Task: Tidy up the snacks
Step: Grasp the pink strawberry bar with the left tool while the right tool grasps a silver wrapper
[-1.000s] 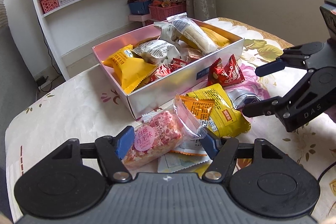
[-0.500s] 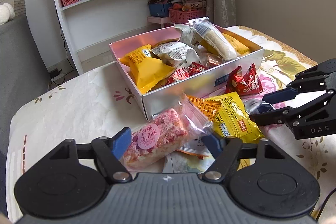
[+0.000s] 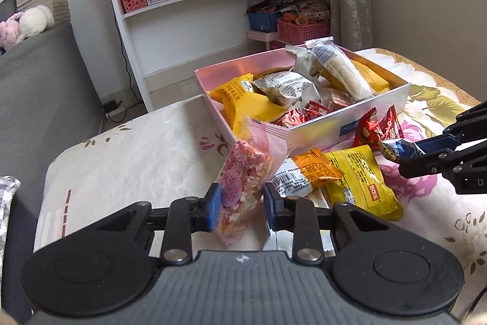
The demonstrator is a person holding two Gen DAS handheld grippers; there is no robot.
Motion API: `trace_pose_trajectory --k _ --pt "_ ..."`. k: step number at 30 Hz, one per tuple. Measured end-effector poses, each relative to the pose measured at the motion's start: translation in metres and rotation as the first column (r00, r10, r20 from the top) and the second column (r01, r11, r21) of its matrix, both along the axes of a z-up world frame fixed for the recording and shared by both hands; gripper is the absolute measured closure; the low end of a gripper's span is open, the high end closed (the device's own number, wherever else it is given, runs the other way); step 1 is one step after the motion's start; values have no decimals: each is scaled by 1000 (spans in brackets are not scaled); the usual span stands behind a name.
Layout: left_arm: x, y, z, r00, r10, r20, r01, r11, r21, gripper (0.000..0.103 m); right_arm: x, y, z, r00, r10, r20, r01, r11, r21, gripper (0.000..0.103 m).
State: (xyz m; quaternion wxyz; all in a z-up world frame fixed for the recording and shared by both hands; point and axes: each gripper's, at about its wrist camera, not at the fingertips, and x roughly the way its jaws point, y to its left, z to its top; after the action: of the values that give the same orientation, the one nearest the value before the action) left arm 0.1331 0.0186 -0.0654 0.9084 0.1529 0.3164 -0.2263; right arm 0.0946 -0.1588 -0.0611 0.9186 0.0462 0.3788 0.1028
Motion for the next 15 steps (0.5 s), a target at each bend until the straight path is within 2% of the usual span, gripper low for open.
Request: trace_pose_trajectory --k 6,15 --pt "1 4 4 999 42 -10 -42 999 -28 81 -3 -2 10 1000 -5 14 5 1000 28 85" --pt "6 15 12 993 106 -46 -111 988 -109 83 -3 -8 22 999 -29 37 27 997 66 85"
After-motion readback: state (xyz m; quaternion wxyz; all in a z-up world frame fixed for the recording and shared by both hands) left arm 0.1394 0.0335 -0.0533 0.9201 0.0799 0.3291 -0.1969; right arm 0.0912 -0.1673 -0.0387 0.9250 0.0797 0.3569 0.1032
